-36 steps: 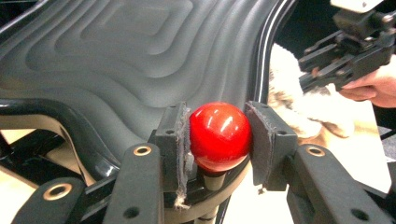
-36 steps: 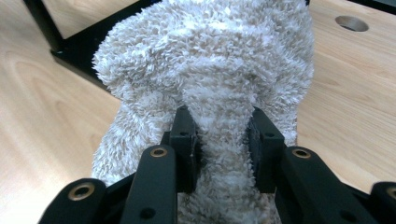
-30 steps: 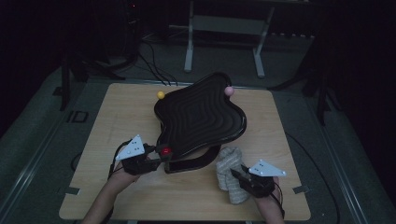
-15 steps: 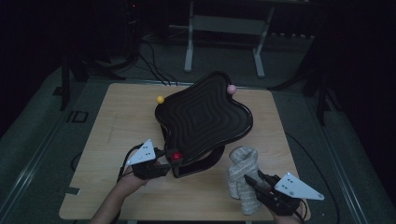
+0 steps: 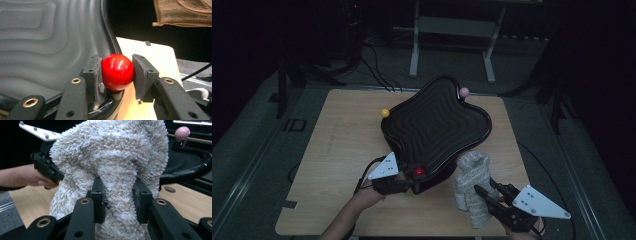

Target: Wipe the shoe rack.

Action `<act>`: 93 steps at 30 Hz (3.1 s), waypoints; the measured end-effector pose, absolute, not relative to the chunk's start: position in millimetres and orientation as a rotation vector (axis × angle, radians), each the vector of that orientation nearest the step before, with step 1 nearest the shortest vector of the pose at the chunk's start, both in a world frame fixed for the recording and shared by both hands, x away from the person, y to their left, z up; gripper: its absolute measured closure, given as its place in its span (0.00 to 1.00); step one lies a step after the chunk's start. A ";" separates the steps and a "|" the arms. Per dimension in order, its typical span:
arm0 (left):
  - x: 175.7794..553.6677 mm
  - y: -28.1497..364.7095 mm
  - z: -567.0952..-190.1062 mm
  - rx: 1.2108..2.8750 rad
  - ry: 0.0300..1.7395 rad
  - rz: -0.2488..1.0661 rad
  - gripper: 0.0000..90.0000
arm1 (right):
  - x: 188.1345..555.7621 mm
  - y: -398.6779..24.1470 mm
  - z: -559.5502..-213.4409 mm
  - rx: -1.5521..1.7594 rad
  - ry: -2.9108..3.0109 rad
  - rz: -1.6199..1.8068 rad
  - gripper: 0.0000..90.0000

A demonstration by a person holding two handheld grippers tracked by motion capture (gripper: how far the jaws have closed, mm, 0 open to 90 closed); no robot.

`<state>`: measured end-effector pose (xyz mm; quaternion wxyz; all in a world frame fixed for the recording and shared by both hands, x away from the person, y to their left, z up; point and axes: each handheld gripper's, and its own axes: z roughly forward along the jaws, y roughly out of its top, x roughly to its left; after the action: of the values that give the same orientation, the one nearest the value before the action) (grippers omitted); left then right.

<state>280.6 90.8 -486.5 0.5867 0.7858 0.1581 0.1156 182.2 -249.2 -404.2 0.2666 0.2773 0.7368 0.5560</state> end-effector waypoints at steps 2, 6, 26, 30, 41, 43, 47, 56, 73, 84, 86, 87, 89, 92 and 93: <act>281.1 83.3 -487.1 1.826 0.353 0.258 0.66 | 183.0 -247.9 -403.1 0.741 1.987 1.502 0.76; 282.4 68.9 -487.4 1.826 0.328 0.233 0.66 | 188.9 -241.1 -401.1 0.732 1.984 1.502 0.76; 306.1 168.4 -457.5 1.756 0.544 0.430 0.54 | 229.2 -170.4 -427.5 0.750 2.087 1.424 0.73; 322.4 186.4 -453.6 1.744 0.603 0.480 0.51 | 235.0 -158.0 -447.6 0.791 2.160 1.427 0.63; 371.9 195.3 -452.6 1.723 0.697 0.609 0.47 | 233.3 -153.4 -452.8 0.782 2.180 1.393 0.56; 381.9 195.2 -453.9 1.712 0.721 0.599 0.47 | 233.2 -153.8 -453.6 0.788 2.184 1.392 0.56; 401.5 193.7 -459.7 1.734 0.767 0.613 0.47 | 233.0 -154.4 -454.4 0.788 2.183 1.394 0.56; 428.2 184.9 -471.1 1.791 0.803 0.584 0.49 | 234.1 -154.8 -453.1 0.784 2.197 1.389 0.56; 425.4 183.1 -479.3 1.777 0.836 0.573 0.66 | 232.9 -155.7 -455.0 0.793 2.173 1.377 0.56; 401.6 203.3 -480.8 1.764 0.848 0.571 0.66 | 238.7 -164.3 -454.0 0.804 2.176 1.353 0.58; 396.4 206.9 -480.9 1.762 0.849 0.572 0.66 | 240.2 -165.4 -453.5 0.802 2.178 1.345 0.58; 393.6 208.7 -481.1 1.762 0.850 0.574 0.66 | 241.0 -166.3 -453.3 0.808 2.177 1.342 0.58; 388.0 212.1 -481.5 1.757 0.851 0.576 0.66 | 243.0 -168.1 -453.5 0.819 2.173 1.344 0.58; 378.4 216.7 -481.4 1.759 0.854 0.579 0.66 | 245.5 -170.4 -454.0 0.832 2.168 1.351 0.58; 375.0 218.5 -481.9 1.755 0.852 0.580 0.66 | 246.3 -171.3 -454.2 0.836 2.167 1.353 0.58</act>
<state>375.0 218.5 -481.9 0.5252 0.7338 0.3563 0.2424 246.3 -171.3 -454.2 0.2248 0.3029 0.7856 0.4905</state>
